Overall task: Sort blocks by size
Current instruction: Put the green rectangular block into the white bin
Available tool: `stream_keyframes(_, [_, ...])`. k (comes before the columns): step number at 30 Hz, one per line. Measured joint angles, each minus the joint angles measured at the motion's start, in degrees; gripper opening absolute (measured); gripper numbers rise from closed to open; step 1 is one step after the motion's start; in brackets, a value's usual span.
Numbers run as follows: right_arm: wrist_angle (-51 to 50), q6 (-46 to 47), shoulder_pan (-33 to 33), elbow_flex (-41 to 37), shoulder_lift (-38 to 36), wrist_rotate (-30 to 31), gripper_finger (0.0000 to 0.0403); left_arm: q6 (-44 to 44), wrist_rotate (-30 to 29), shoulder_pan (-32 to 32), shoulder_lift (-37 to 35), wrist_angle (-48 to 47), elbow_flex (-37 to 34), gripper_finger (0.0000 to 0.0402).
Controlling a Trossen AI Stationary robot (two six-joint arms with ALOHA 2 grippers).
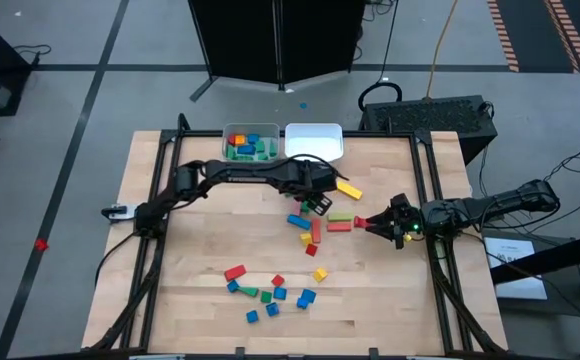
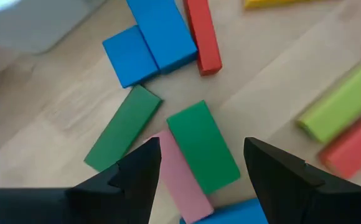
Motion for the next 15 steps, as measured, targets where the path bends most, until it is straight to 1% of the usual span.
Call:
stream_keyframes(6, [0.0, 0.0, 0.0, 0.0, 0.0, 0.0, 0.0194, -1.1, 0.1, -0.1, 2.4, 0.9, 0.0, 0.0235])
stream_keyframes(11, [0.0, 0.0, 0.0, 0.0, 0.0, -0.1, 0.0194, -2.9, 3.9, -0.1, 4.5, 1.0, 0.0, 0.0235])
stream_keyframes(15, [0.0, 0.0, 0.0, 0.0, 0.0, -0.2, 0.0194, -2.9, 5.2, -0.2, 5.8, 1.6, 0.2, 0.0233])
